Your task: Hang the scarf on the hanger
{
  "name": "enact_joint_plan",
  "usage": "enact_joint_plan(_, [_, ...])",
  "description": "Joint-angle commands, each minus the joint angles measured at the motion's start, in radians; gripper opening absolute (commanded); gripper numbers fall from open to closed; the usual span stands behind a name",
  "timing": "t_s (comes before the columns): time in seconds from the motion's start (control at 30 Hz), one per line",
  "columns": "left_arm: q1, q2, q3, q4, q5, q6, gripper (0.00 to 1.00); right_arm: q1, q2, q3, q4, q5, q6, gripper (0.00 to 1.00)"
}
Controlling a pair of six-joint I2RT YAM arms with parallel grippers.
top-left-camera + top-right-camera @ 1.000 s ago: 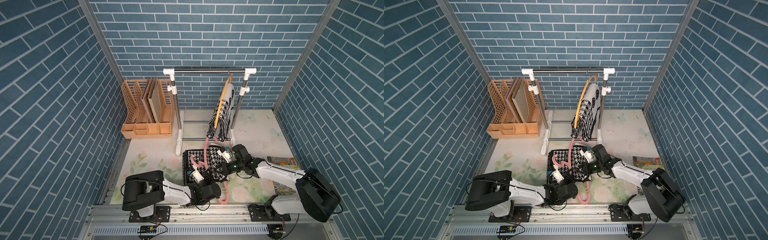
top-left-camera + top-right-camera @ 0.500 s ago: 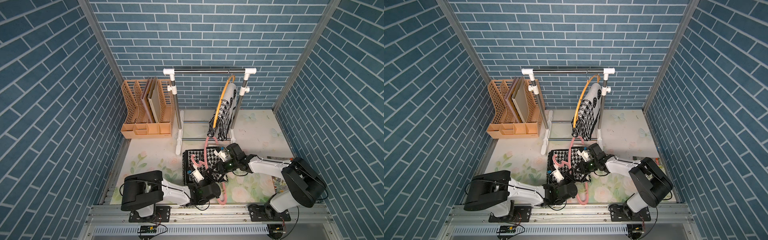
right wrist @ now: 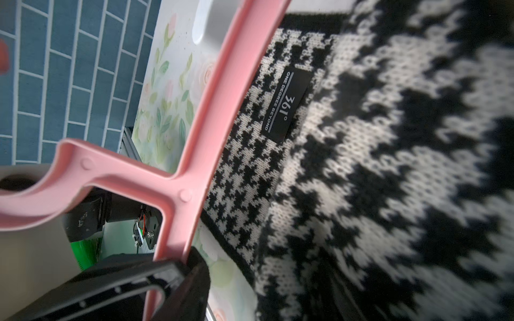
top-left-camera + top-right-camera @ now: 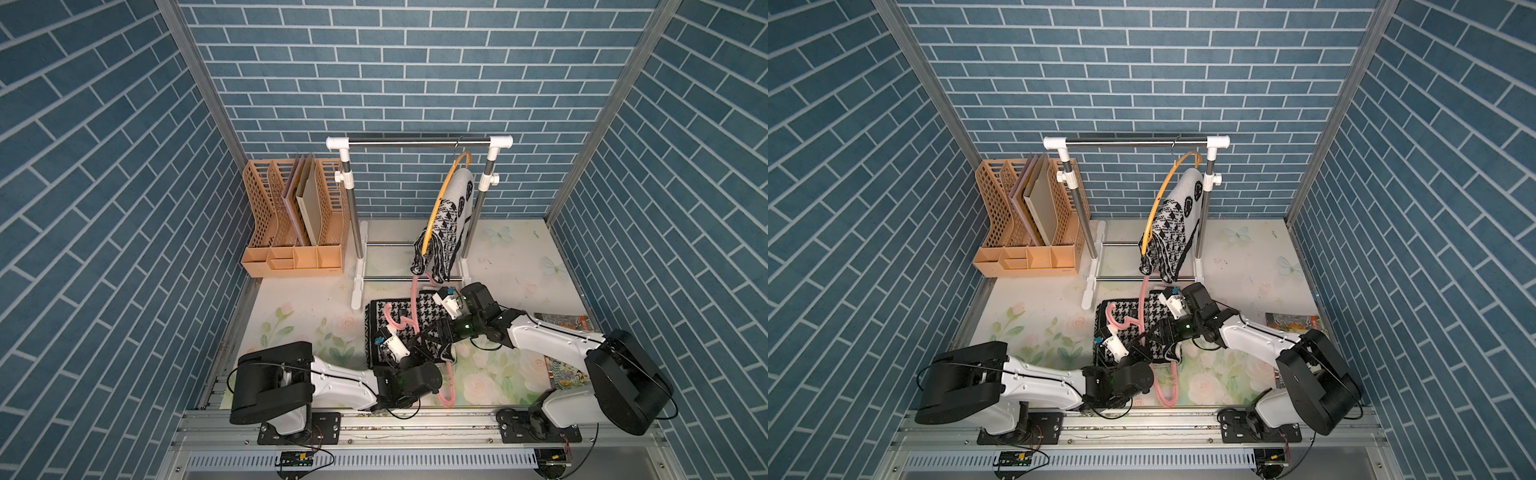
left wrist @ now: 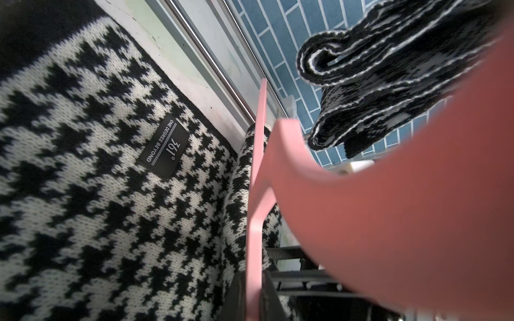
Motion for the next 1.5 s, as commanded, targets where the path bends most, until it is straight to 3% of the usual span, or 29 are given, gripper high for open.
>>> enact_joint_plan(0.0, [0.008,0.016,-0.011,-0.102,0.04,-0.003,0.0,-0.001,-0.022,-0.019,0.101,-0.09,0.068,0.66])
enact_joint_plan(0.2, [0.008,0.032,0.003,-0.097,0.04,0.016,0.0,-0.001,0.056,-0.036,0.146,-0.124,0.248,0.69])
enact_joint_plan(0.37, [0.008,0.048,0.011,-0.096,0.043,0.022,0.0,0.0,0.017,-0.085,0.174,-0.072,0.44,0.76])
enact_joint_plan(0.57, [0.008,0.057,0.013,-0.096,0.042,0.018,0.0,-0.003,0.033,-0.127,0.277,-0.086,0.722,0.72])
enact_joint_plan(0.77, [0.008,0.081,0.033,-0.071,0.057,0.04,0.0,-0.003,0.061,-0.12,0.396,-0.148,0.871,0.68])
enact_joint_plan(0.97, [0.01,0.088,0.044,-0.057,0.064,0.064,0.0,-0.007,0.071,-0.054,0.251,-0.116,0.799,0.6])
enact_joint_plan(1.1, [0.009,0.083,0.043,-0.067,0.064,0.063,0.0,-0.01,0.072,-0.04,0.252,-0.13,0.753,0.58])
enact_joint_plan(1.3, [0.01,0.084,0.05,-0.086,0.066,0.063,0.0,-0.059,0.028,0.051,0.0,-0.07,0.57,0.53])
enact_joint_plan(1.47, [0.01,0.082,0.065,-0.11,0.064,0.065,0.0,-0.074,0.003,0.069,-0.059,-0.087,0.504,0.47])
